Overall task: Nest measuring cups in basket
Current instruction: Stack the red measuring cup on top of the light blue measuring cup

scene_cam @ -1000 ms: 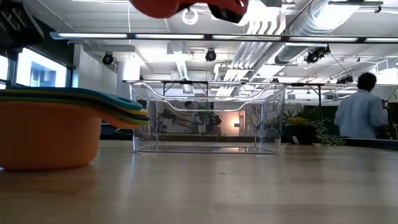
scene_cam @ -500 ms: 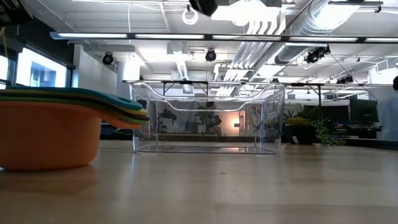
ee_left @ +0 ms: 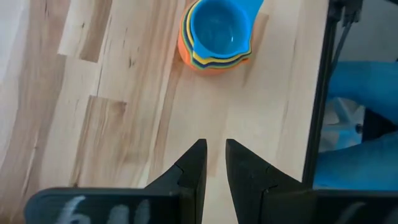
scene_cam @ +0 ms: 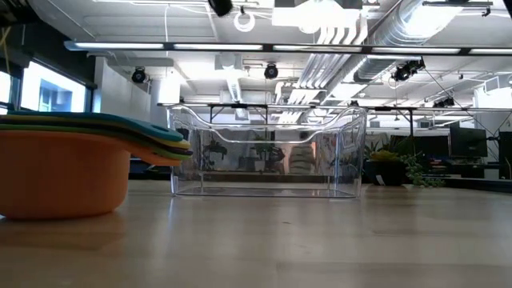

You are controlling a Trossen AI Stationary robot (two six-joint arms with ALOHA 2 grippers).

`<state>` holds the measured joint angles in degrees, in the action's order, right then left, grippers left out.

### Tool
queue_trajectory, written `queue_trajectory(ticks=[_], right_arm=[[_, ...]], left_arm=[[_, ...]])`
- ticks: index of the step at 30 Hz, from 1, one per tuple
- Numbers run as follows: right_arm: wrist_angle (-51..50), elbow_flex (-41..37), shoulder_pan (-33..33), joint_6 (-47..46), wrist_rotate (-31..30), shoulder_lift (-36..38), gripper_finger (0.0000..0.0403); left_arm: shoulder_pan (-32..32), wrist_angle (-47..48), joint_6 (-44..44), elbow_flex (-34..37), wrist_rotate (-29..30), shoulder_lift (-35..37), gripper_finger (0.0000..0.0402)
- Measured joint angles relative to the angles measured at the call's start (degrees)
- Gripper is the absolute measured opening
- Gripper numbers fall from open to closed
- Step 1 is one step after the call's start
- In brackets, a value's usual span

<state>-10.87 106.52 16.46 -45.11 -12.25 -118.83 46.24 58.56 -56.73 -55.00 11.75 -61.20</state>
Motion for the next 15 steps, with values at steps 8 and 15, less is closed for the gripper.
queue_trajectory(ticks=[8,15], right_arm=[[9.4,-0.07,-2.61,4.02,4.54,0.0,0.0005],[10.91,1.68,-3.49,6.56,6.2,0.0,0.0005]], left_arm=[[0.0,0.87,-0.18,0.0,-0.02,5.18,0.0051],[0.0,2.53,-1.74,0.0,-0.02,9.59,0.0051]])
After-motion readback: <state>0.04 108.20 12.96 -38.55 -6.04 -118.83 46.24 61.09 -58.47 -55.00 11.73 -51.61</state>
